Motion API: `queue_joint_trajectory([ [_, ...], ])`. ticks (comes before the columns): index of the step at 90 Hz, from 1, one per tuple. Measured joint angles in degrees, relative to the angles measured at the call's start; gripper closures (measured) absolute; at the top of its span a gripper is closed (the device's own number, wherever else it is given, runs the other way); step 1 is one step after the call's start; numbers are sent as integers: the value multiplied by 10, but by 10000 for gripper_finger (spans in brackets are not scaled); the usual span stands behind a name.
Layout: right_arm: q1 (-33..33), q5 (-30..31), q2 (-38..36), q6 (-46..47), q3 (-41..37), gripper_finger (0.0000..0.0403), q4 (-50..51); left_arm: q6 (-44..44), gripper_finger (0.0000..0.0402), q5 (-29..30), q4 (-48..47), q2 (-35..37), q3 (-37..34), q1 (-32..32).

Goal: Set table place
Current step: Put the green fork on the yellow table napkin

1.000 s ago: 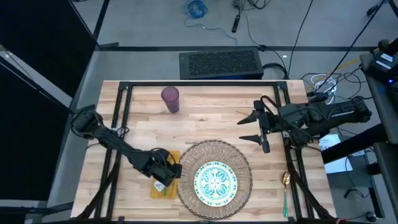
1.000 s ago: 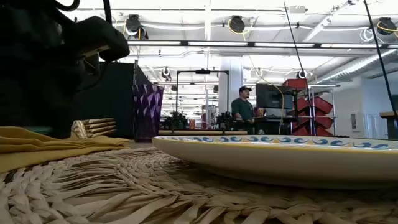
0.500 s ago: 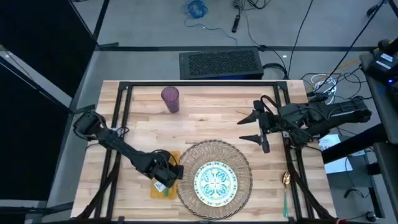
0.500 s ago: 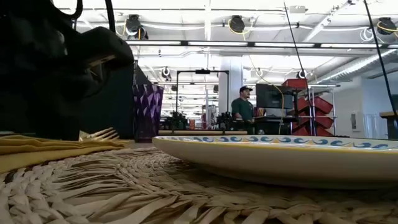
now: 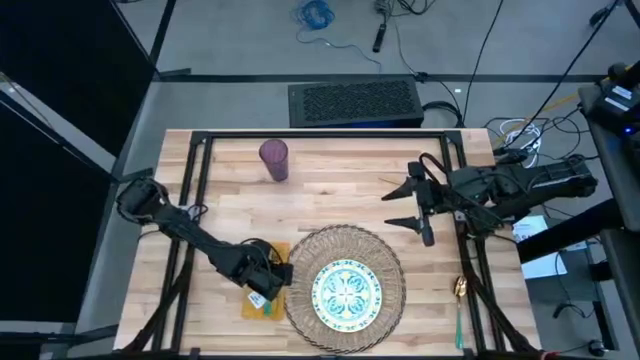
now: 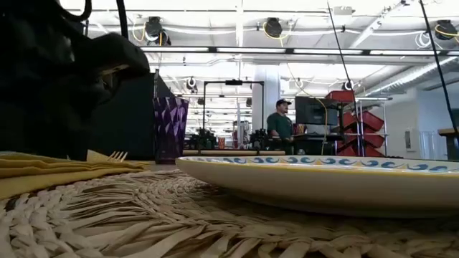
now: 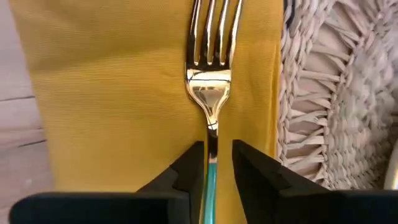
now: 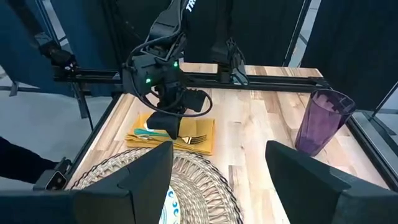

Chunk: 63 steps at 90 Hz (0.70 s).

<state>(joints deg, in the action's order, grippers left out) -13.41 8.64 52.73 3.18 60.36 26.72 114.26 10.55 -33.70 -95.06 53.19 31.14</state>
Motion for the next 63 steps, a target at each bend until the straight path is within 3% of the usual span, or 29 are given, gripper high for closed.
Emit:
queue_joint_trajectory([
  [63,-17,3,0,3,0,160,1,-7,333,4,-5,4,0,0],
])
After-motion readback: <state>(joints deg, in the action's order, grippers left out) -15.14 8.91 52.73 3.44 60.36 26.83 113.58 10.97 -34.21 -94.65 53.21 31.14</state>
